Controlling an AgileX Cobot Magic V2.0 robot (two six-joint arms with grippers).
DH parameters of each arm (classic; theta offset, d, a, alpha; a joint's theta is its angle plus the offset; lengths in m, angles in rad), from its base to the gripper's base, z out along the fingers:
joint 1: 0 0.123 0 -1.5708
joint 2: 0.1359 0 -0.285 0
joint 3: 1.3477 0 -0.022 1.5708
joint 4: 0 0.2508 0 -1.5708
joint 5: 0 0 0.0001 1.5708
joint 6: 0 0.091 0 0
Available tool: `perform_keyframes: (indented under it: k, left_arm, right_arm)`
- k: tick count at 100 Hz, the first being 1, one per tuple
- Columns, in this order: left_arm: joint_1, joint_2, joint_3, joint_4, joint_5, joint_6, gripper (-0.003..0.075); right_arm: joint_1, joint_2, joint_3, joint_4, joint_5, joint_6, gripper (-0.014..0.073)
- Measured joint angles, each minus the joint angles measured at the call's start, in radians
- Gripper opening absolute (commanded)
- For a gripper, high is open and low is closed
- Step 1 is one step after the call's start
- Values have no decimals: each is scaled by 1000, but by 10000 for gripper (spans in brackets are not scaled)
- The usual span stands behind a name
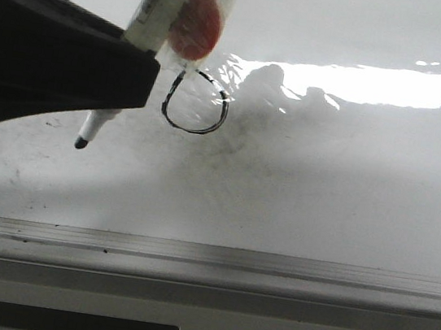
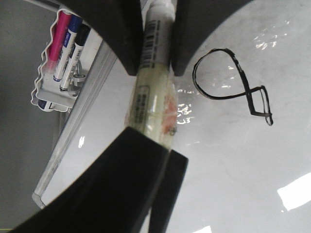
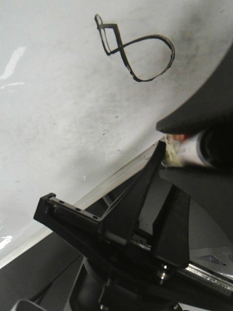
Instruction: Write number 8 on whiteboard
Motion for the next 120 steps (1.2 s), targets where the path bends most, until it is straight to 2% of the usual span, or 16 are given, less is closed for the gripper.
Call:
perform_keyframes:
  k: [7,14,22,39,53,70,102,107,112,120]
  left_arm:
    - [0,0,0,-11,0,-6,-20]
    - [0,0,0,-61,11,-10,-20]
    - [2,0,0,-172,29,-15,-20]
    - [41,0,0,-517,87,-17,-20]
    - [71,0,0,-670,137,-19,-20]
    - [76,0,0,-742,146,-21,-20]
    - [76,0,0,-753,177,-21,-17]
    - [76,0,0,-753,177,-21,8]
    - [76,0,0,-753,177,-21,68]
    - [76,0,0,-753,176,-21,214]
  right_arm:
    - [0,0,0,0,-2,0,332]
    - [0,0,0,0,-2,0,400]
    - [-7,0,0,0,-2,0,391]
    - [-12,0,0,0,6,2,359]
    - [-13,0,0,0,7,8,351]
    - [-13,0,0,0,7,10,351]
    - [-13,0,0,0,12,12,351]
    - [-13,0,0,2,12,14,351]
    - [-13,0,0,4,12,14,351]
    - [-13,0,0,6,16,14,351]
